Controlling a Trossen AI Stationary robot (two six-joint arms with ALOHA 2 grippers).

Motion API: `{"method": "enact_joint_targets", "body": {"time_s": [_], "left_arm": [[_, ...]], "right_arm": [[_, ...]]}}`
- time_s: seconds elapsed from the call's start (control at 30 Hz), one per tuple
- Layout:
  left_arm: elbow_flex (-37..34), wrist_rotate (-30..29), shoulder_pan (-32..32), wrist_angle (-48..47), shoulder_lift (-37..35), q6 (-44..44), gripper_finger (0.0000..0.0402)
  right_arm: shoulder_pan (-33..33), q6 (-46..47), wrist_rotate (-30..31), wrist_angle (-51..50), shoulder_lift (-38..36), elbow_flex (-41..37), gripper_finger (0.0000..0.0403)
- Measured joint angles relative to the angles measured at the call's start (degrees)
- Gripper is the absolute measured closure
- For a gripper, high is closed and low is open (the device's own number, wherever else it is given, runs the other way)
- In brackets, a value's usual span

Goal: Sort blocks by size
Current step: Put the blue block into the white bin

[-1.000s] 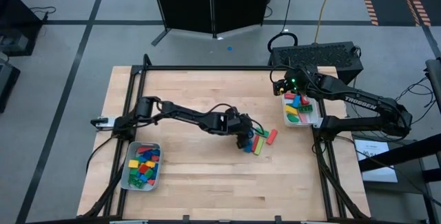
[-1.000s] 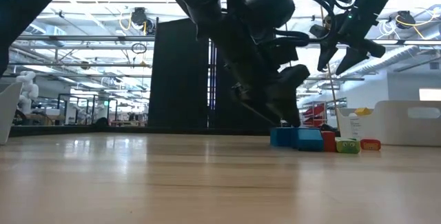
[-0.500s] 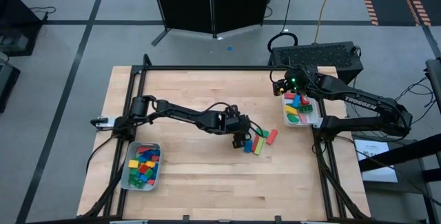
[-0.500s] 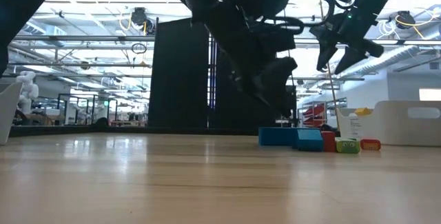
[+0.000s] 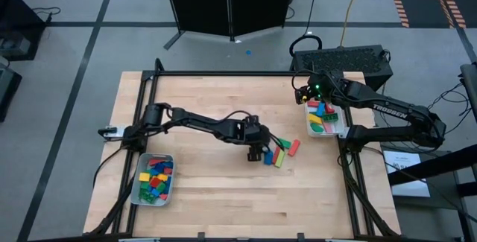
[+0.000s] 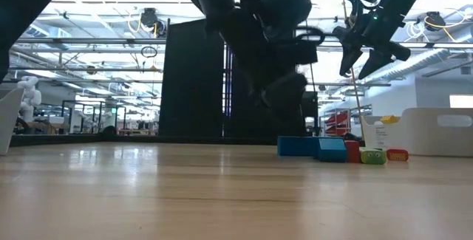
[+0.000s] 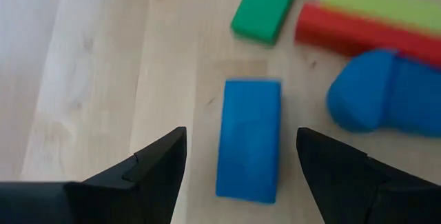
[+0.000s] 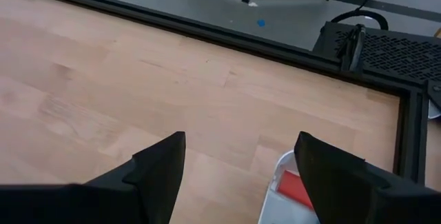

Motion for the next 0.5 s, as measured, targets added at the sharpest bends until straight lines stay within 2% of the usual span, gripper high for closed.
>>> {"method": "enact_joint_targets", "body": {"time_s": [0.13,0.3,0.4,0.5], "left_arm": [[-0.04,0.39,0.71,-0.48,0.97,-0.06,0.0127],[-0.02,3.82,1.46,-2.63,2.04,-0.15,0.0137],[-0.02,3.71,1.5,-2.2,2.45,-0.19,0.0169],[0.0,3.45,1.41,-1.73,2.46,-0.1,0.0222]], "right_arm": [[0.0,-0.92,0.02,0.02,0.0,0.0,0.014],[0.0,-1.71,0.04,0.15,-0.01,0.0,0.014],[0.0,-1.98,0.11,0.24,-0.02,0.0,0.014],[0.0,-2.1,0.12,0.45,-0.02,0.0,0.014]]}}
